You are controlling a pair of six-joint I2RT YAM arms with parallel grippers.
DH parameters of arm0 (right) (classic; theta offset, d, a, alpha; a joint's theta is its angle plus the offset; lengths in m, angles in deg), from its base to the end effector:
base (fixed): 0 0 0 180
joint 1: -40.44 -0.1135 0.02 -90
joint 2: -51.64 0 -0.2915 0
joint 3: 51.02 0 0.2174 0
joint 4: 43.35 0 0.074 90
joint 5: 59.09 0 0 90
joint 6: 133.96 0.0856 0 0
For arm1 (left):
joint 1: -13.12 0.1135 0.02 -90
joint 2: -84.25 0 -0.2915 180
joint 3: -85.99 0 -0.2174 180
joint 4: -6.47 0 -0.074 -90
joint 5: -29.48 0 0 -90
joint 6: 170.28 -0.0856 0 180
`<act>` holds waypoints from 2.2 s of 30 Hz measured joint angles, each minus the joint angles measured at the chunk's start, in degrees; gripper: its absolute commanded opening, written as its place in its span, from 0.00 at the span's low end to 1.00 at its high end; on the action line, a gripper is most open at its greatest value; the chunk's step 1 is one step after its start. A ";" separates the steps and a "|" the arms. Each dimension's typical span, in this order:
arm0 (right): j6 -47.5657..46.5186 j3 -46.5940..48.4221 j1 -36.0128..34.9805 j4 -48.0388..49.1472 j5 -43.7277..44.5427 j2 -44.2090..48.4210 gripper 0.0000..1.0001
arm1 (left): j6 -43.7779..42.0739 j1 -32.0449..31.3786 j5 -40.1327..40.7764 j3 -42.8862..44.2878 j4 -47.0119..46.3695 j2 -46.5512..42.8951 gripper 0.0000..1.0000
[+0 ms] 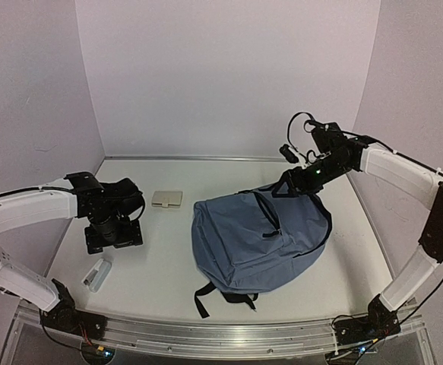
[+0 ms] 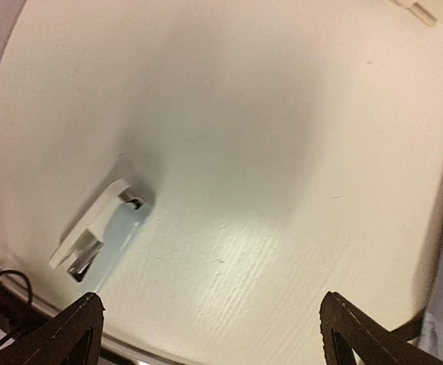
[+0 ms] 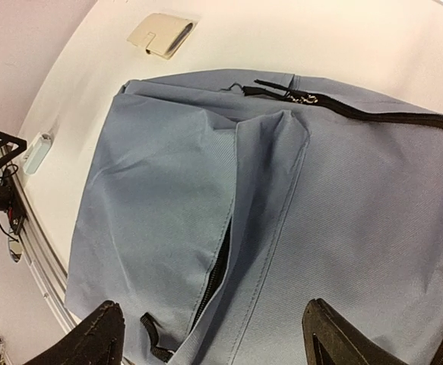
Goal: Pack the student bag
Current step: Move the stationery to the center of the board.
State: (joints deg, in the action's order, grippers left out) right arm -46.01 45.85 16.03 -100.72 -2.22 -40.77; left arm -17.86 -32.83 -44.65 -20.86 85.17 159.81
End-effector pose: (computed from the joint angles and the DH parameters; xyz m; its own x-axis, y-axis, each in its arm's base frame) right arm 0.2874 0.1818 0.3054 -0.7028 -0.3519 -0.6183 -0.6718 0.6142 0.4141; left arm 0.1480 -0.1193 0.2322 -0.9048 -0.2909 -0.3110 -0.3024 0.9531 -0.0119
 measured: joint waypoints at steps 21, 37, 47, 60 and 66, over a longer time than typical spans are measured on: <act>-0.10 -4.13 0.00 -0.35 -3.62 4.80 0.83 | -10.50 23.15 -9.53 -12.83 -11.07 8.14 1.00; -0.10 -4.13 0.00 -0.35 -3.80 3.87 0.83 | -13.07 21.85 -23.63 -18.81 -21.65 1.96 0.79; -0.08 -4.13 0.00 -0.35 -3.77 2.60 0.83 | -9.15 15.94 -18.73 -10.64 -14.92 -0.54 0.85; -0.08 -4.13 0.00 -0.35 -3.60 2.43 0.83 | 6.60 11.00 -18.99 -12.69 -7.44 -5.18 1.00; -0.08 -4.13 0.00 -0.35 -3.58 2.33 0.83 | 9.92 10.99 -17.93 -12.99 -7.05 -1.80 1.00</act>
State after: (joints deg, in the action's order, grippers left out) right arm -46.09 41.72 16.03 -101.07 -5.80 -38.44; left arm -7.94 -21.84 -62.59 -33.84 78.12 158.01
